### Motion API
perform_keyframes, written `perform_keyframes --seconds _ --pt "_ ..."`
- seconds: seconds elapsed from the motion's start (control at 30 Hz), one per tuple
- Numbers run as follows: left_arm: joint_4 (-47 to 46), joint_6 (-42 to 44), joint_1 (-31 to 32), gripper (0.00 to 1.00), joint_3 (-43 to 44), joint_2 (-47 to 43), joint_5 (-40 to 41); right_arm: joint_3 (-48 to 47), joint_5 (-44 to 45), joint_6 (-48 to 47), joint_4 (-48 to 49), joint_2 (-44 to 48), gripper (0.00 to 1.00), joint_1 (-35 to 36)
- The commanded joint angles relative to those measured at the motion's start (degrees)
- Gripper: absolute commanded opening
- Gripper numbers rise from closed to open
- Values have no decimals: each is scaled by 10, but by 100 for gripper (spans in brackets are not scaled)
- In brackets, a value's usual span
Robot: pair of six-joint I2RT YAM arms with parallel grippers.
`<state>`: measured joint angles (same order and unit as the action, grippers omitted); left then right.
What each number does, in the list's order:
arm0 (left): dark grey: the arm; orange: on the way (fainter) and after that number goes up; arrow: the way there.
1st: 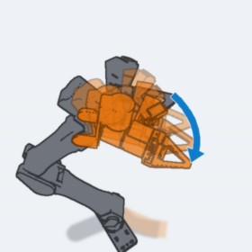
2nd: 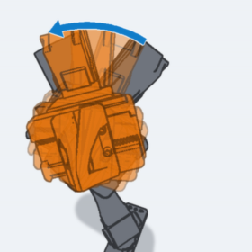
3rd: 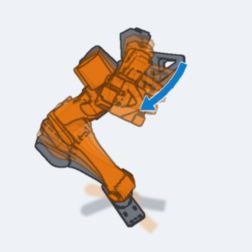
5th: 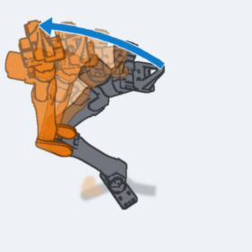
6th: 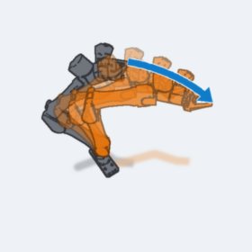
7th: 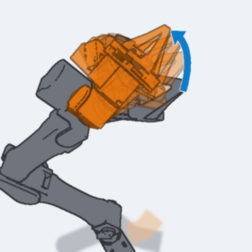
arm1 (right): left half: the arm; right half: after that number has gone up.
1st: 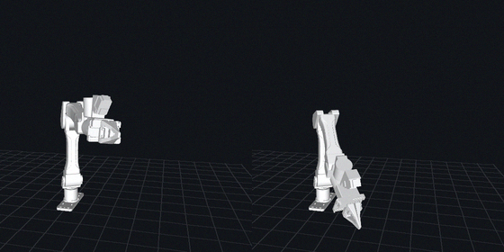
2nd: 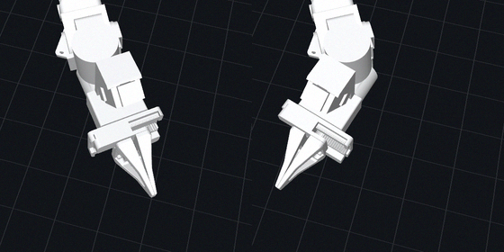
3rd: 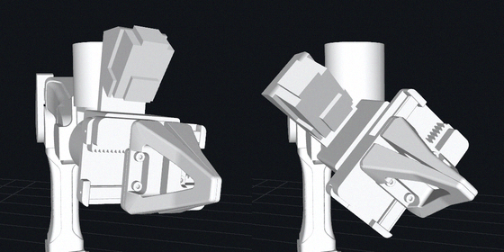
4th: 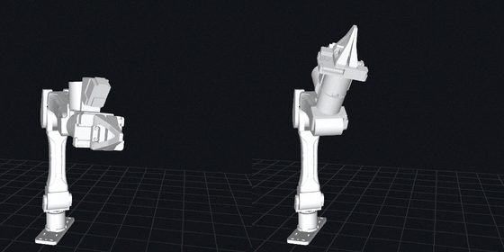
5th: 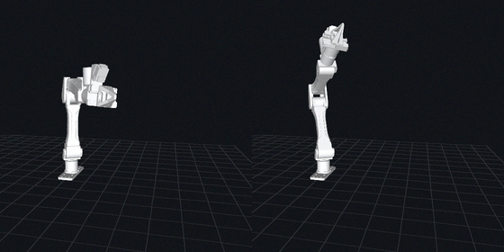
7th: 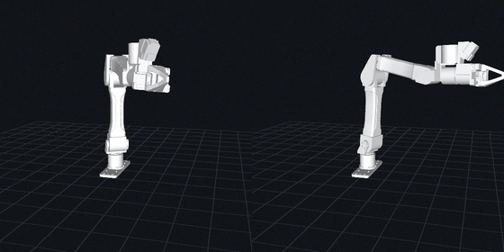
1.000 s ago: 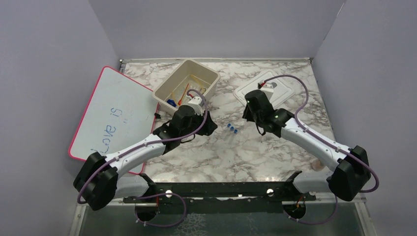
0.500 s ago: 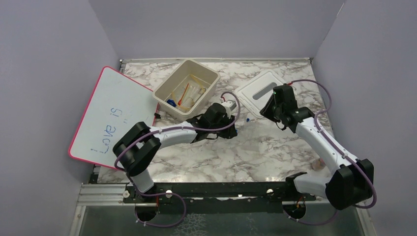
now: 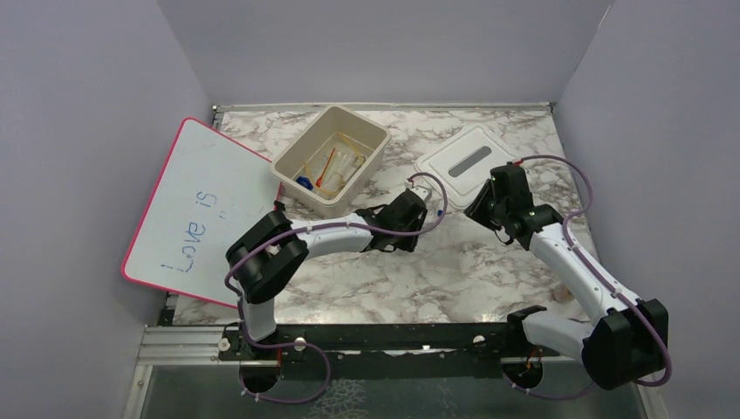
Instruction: Organize the chemistry lab equipment
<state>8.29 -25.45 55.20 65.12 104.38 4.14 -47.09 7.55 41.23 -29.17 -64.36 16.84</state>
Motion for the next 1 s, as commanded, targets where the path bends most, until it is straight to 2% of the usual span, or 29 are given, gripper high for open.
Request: perform_keyframes --seconds 0.0,0.17,0.27,0.37,0.67,0.87,0.97 --pt "33 7 3 34 18 8 39 11 -16 -6 19 12 34 -5" --pt "33 15 4 34 24 21 -1 11 -12 -6 19 14 34 -5" --pt "33 16 5 33 23 22 -3 14 -9 -5 19 18 34 -6" --pt "37 21 5 28 26 29 -7 17 -5 -5 19 20 34 -6" --pt "43 26 7 27 34 53 -15 24 -9 0 26 20 34 -7" --pt "51 38 10 12 35 52 5 19 -22 2 25 26 34 -7" --pt "52 42 11 10 34 38 6 13 -40 2 26 29 35 -8"
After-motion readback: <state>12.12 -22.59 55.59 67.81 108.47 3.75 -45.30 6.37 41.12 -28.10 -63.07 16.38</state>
